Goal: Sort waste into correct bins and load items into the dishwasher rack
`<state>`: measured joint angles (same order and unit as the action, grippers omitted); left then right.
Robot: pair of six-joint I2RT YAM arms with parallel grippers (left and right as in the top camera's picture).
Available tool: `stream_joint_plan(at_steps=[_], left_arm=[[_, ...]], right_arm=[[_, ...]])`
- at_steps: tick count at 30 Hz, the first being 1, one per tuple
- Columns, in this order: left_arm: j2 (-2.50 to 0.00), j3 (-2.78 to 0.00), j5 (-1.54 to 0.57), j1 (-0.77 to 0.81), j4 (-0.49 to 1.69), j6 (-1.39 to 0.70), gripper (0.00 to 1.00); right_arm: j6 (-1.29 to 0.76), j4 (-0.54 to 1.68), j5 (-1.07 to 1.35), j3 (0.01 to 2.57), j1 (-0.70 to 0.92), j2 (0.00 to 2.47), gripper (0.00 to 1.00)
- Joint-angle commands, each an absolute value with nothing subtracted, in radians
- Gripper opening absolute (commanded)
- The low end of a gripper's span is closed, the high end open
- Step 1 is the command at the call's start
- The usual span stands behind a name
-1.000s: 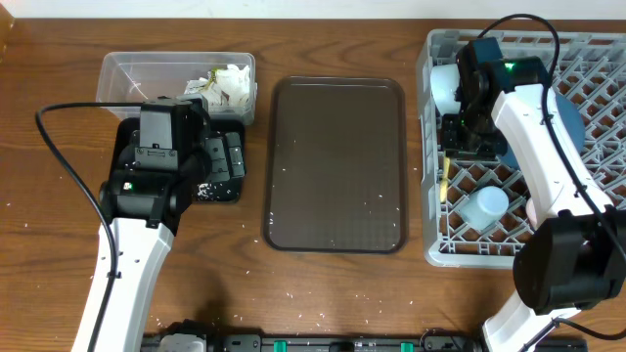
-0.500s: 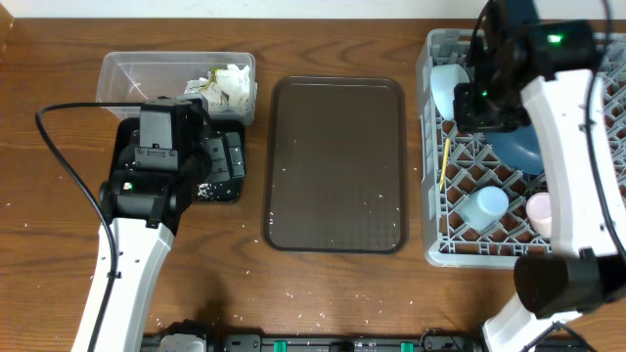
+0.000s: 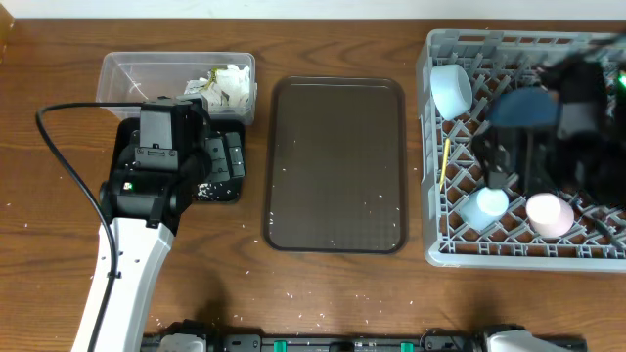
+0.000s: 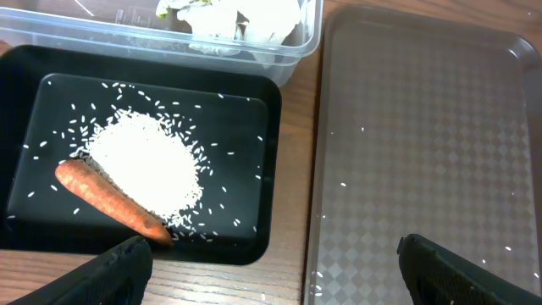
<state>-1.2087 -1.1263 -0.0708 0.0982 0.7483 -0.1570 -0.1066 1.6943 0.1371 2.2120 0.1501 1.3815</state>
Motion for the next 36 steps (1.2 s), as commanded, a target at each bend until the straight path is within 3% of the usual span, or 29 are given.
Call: stream_joint_plan(at_steps=[1, 5, 9, 18, 24, 29, 36], left_arm=[[-1.210, -1.150, -0.059, 0.094, 0.748, -0.155, 0.96], [-1.210, -1.150, -0.059, 0.094, 0.748, -0.155, 0.96], [-1.210, -1.150, -0.059, 0.094, 0.748, -0.155, 0.96], [-1.210, -1.150, -0.059, 0.094, 0.748, -0.155, 0.96], [-1.210, -1.150, -0.059, 0.094, 0.748, -0.155, 0.96], [-1.210, -1.150, -0.059, 0.094, 0.748, -0.155, 0.96], [-1.210, -1.150, -0.059, 0.094, 0.748, -0.155, 0.96]], right_arm=[[-0.081, 1.693, -0.007, 2.206, 0.157, 1.328, 0.99], [-0.080, 1.633, -0.128, 2.131, 0.146, 1.272, 0.99], [-0.057, 1.374, -0.161, 1.895, 0.083, 1.170, 0.99], [0.116, 0.538, 0.081, 1.037, -0.059, 0.816, 0.99], [0.117, 0.189, 0.086, 0.547, -0.060, 0.574, 0.99], [0.088, 0.017, 0.087, 0.242, -0.057, 0.381, 0.99], [-0.002, 0.009, 0.084, 0.027, -0.036, 0.128, 0.99]])
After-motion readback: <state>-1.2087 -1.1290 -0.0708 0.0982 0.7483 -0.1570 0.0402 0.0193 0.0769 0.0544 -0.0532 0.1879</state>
